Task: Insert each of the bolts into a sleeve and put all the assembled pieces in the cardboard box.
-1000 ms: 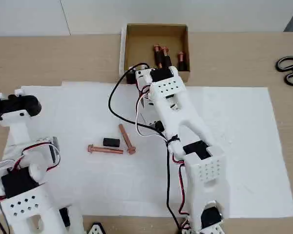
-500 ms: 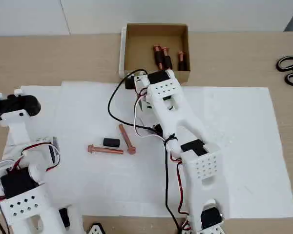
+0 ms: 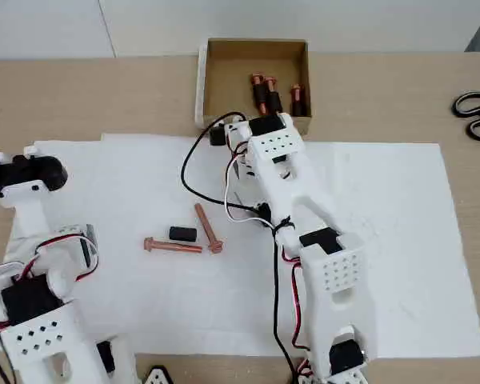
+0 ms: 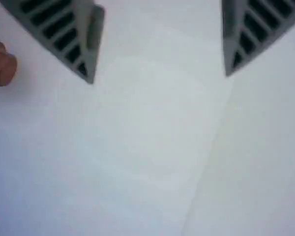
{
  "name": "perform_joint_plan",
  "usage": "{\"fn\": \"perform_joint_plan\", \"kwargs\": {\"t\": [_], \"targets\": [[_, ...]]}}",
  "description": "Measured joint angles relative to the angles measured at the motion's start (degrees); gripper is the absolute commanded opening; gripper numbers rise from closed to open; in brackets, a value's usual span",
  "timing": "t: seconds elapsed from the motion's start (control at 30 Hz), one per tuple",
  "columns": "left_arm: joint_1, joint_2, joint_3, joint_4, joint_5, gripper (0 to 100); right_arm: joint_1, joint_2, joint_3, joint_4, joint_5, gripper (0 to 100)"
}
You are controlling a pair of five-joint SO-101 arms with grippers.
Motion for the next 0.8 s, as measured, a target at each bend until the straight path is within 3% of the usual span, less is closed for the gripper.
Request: {"fn": "perform_joint_plan", "kwargs": {"t": [0.27,0.4,0.57,0.67,0.8], "targets": [[0.0,3.34,-3.69,2.9,0.0,17,4.84,-15.38,0.18,3.87,0.62,0.4],[1.23,14.07,-15.82,9.58,0.18,17,8.79,-24.35,0.18,4.48,0.62,0.4],[8.53,32.79,-34.46,20.31,0.35,17,14.15,-30.42,0.88,4.75,0.62,0.4],[12.66,41.85,-41.41,21.36,6.24,16,15.3,-32.35,4.48,4.84,1.05,0.4],[19.08,48.97,-44.04,21.36,19.96,16,16.35,-34.2,9.32,4.84,2.46,0.4]]}}
